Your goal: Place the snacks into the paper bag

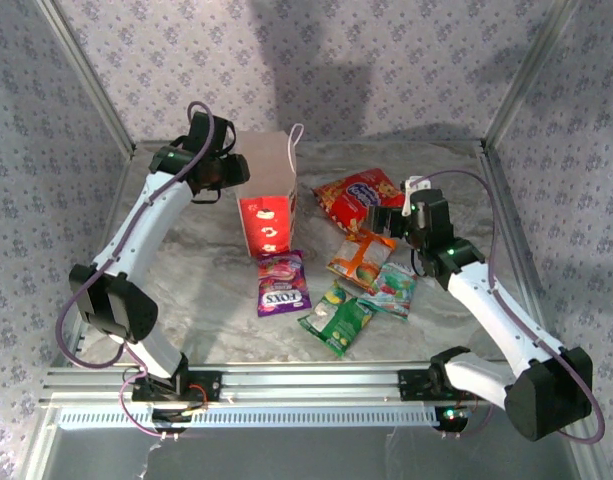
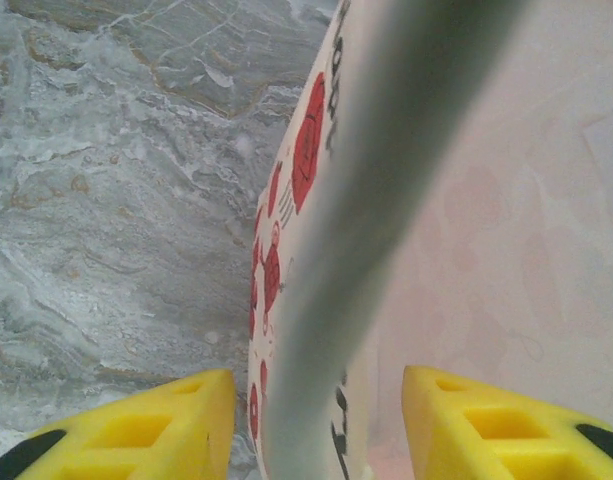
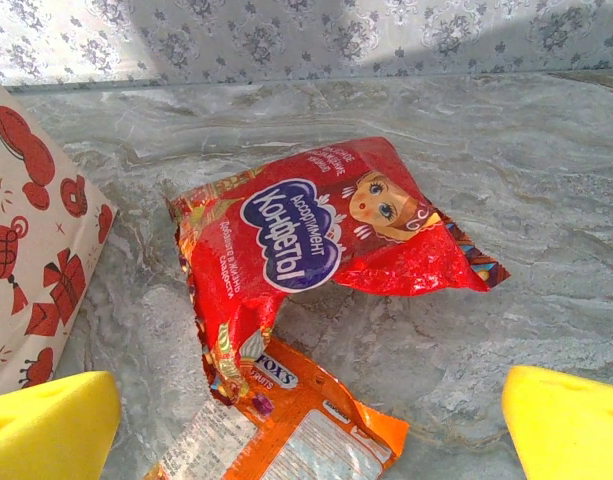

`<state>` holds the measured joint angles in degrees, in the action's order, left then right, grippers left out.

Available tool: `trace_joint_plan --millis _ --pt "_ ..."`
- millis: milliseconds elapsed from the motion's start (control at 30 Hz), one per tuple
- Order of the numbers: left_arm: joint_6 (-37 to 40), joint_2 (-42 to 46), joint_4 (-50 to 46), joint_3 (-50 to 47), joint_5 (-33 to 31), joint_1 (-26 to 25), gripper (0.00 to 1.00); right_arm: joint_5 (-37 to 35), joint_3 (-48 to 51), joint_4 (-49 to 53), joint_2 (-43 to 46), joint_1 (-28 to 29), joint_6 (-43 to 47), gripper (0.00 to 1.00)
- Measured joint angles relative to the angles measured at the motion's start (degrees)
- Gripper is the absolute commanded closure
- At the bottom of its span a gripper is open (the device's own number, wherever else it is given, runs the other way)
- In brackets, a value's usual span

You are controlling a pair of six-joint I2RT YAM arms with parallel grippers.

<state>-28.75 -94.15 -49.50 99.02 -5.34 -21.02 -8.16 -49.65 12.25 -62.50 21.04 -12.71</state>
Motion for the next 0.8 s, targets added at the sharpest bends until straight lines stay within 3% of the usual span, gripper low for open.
trace_joint_plan --millis 167,367,633,800 --pt "0.04 -1.53 -0.22 0.90 -0.07 0.00 0.53 -0.02 0.00 0.00 -0.35 0.00 0.00 0.01" --pt "0.07 -1.95 0.42 0.90 -0.09 0.00 0.65 0.00 0.00 0.00 -0.92 0.00 0.00 0.01" --pt "-0.31 -1.97 1.64 0.87 -0.20 0.00 1.00 0.46 -0.02 0.02 -2.19 0.07 0.00 0.01" --pt "0.02 -2.12 1.75 0.87 0.46 0.00 1.00 1.38 -0.04 0.00 -2.86 0.39 -0.46 0.02"
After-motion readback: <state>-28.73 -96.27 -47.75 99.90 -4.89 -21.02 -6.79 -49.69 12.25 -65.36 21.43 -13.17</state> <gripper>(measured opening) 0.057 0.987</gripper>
